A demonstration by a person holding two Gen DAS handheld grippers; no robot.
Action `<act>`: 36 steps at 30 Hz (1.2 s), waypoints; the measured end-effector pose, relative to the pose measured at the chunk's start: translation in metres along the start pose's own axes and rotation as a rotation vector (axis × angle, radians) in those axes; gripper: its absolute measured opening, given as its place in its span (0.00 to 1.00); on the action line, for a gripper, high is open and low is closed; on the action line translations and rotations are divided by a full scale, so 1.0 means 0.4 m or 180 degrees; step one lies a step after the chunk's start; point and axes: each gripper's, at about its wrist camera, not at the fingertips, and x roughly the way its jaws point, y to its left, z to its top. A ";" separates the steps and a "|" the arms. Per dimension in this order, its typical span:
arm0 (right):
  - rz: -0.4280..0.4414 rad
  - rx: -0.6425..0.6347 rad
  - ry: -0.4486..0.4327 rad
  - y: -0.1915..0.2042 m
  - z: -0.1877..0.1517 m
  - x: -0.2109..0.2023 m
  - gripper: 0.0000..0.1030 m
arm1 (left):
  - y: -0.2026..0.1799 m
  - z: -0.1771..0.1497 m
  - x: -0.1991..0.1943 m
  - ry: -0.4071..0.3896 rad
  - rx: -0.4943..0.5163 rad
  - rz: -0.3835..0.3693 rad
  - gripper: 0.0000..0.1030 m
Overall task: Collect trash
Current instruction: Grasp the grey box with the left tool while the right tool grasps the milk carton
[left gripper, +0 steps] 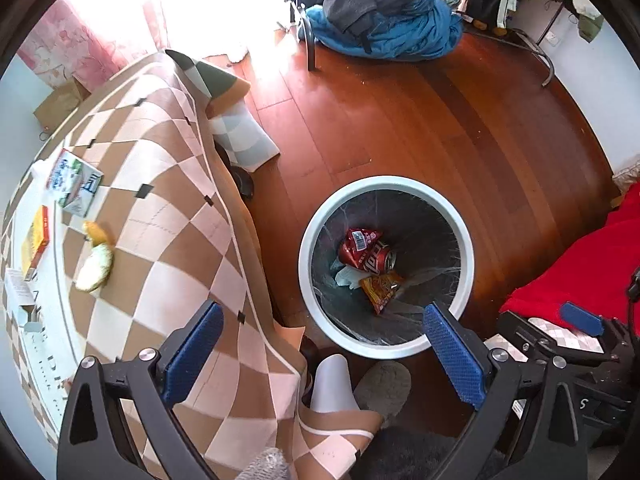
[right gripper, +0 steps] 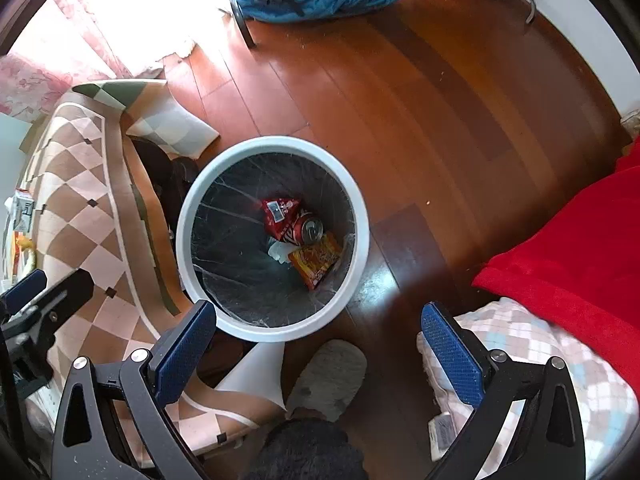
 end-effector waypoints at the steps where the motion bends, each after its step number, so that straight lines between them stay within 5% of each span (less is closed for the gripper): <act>1: -0.0009 0.0000 -0.0027 0.000 -0.004 -0.016 1.00 | 0.001 -0.004 -0.011 -0.0017 -0.0003 0.0003 0.99; 12: 0.0028 0.0016 -0.0417 -0.002 -0.062 -0.232 1.00 | 0.034 -0.046 -0.191 -0.0340 -0.0066 -0.0072 0.99; 20: 0.0488 0.0059 -0.0702 0.082 -0.103 -0.403 1.00 | 0.135 -0.076 -0.366 -0.0652 -0.0295 -0.0105 0.99; 27: 0.0735 -0.0492 -0.0754 0.365 -0.094 -0.470 1.00 | 0.421 -0.107 -0.445 -0.0865 -0.0896 0.0121 0.99; 36: 0.0535 -0.1555 -0.0276 0.877 0.008 -0.258 1.00 | 0.871 -0.217 -0.244 -0.0417 -0.2033 0.0461 0.98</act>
